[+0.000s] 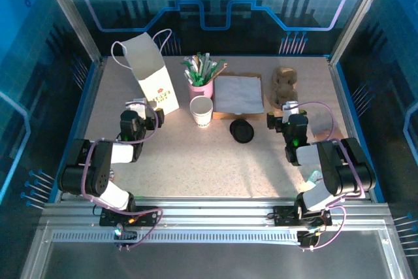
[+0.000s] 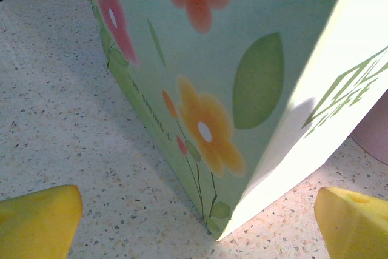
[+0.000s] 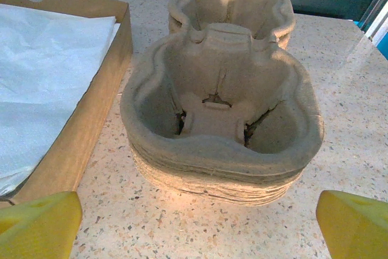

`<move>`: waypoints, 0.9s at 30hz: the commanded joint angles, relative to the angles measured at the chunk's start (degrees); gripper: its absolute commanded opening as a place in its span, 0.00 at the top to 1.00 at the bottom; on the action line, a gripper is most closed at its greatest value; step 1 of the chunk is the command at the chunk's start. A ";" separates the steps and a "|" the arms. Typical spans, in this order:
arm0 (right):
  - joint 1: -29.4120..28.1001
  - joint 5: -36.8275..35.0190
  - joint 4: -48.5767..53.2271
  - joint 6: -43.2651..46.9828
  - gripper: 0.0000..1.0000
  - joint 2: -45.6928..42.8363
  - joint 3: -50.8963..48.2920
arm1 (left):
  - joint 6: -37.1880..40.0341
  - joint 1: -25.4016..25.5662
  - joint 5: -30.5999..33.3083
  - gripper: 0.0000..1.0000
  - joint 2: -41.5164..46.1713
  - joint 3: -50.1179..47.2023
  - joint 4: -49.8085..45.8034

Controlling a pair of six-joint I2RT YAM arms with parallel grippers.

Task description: Pack the takeout coffee

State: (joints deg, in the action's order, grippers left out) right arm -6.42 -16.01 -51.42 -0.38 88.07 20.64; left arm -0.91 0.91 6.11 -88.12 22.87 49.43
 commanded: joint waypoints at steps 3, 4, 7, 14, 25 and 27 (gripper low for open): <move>-0.83 -1.79 3.40 0.69 0.00 -7.41 0.66 | 0.71 -0.22 0.36 0.01 3.03 -1.03 -0.10; -1.12 -2.40 5.07 0.94 0.00 -9.19 0.92 | 0.39 -0.24 1.07 0.01 4.69 -0.88 -1.70; -3.13 -4.31 8.93 2.45 0.00 -14.85 1.21 | 0.25 -0.20 1.07 0.01 9.68 0.59 -8.76; -5.49 1.88 22.73 -9.89 0.00 -28.95 6.65 | -14.54 -0.20 9.85 0.01 18.84 12.56 -38.08; -4.22 12.07 45.70 -33.87 0.00 -37.30 17.65 | -34.34 -0.21 -0.52 0.01 27.03 27.79 -68.10; -4.48 15.34 48.61 -33.84 0.00 -36.65 19.64 | -35.78 -0.14 -2.62 0.01 29.28 27.24 -68.93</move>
State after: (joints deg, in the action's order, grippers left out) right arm -11.07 -4.80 -10.83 -28.67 51.11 37.32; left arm -32.16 0.91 8.97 -61.30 50.11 -12.36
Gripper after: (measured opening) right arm 0.997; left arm 0.992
